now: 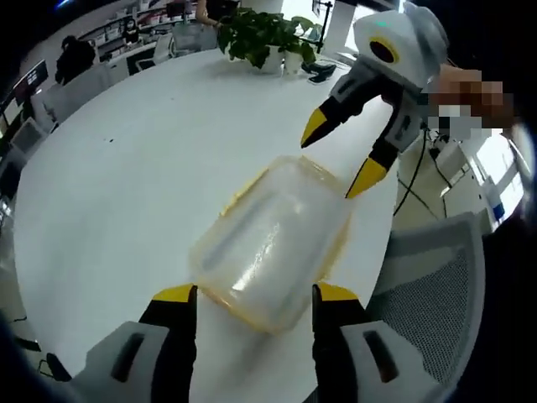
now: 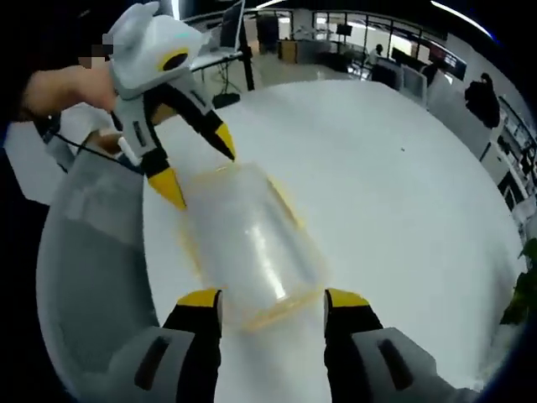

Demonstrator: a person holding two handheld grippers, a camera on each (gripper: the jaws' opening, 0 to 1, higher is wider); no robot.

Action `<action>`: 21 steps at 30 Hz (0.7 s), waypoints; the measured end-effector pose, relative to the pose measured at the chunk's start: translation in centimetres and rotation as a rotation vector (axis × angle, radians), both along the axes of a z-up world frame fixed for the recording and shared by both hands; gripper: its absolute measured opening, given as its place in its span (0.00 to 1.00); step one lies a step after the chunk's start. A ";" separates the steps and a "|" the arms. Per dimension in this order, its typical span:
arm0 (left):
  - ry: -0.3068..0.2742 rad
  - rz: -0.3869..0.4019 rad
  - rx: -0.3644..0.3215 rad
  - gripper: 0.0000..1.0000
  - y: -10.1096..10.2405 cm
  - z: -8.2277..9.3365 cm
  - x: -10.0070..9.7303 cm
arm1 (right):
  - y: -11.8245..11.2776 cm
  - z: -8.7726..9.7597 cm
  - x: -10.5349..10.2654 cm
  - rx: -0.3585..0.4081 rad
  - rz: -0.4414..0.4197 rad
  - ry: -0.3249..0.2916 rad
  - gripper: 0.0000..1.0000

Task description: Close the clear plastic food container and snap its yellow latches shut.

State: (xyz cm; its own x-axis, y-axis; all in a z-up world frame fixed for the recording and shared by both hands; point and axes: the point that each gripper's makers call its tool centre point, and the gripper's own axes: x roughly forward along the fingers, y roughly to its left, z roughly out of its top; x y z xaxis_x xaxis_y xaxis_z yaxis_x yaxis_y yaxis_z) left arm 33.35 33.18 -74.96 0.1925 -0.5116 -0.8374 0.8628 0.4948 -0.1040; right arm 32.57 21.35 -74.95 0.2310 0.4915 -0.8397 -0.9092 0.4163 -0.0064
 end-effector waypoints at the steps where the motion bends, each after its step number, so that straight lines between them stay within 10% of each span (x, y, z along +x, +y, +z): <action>1: -0.007 -0.006 -0.002 0.59 -0.1 0.3 0.1 | 0.0 0.0 0.0 -0.007 0.013 -0.006 0.52; 10: -0.095 -0.217 0.021 0.74 -1.2 0.8 -0.1 | 0.9 0.2 0.0 0.018 0.068 -0.006 0.64; 21: -0.116 -0.282 0.007 0.66 -2.0 1.4 0.2 | 1.8 0.8 0.3 0.037 0.099 -0.024 0.58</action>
